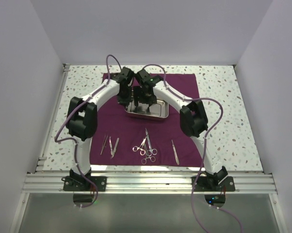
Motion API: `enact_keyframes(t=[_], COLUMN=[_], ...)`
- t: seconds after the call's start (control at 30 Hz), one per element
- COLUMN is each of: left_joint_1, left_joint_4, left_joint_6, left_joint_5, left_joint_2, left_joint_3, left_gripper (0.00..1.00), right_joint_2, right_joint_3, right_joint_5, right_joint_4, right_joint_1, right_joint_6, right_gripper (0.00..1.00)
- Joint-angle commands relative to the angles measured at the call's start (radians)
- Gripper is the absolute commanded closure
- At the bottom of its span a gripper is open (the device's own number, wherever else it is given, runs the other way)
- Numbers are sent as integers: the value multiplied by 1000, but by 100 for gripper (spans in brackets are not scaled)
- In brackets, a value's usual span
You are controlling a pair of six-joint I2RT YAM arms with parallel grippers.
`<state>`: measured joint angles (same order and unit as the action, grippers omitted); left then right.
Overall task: Open and lay out the surgical kit
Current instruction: Adjust the container in the surgical kit.
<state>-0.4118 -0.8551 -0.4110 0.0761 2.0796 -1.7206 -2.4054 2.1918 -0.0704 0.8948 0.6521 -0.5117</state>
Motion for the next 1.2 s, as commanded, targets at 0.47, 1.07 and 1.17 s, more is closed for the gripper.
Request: enact_keyframes(t=[0.47,1.07,1.17], left_joint_1=[-30,-36,-36], left_joint_4=[148,163,174], left_joint_6=[-69,-81,-87], left_joint_5=[-205,-236,-228], left_joint_2=[-9,-16,-16], left_joint_3=[88,44,49], left_gripper=[100,100,100], right_joint_2=[-64,-198,-186], right_joint_3=[46,68,-2], right_joint_5=[6,-293,-307], right_joint_4=[-209,-85,-85], right_joint_1=[1,75,104], right_joint_6=[-146,10,9], right_gripper=[30,65,69])
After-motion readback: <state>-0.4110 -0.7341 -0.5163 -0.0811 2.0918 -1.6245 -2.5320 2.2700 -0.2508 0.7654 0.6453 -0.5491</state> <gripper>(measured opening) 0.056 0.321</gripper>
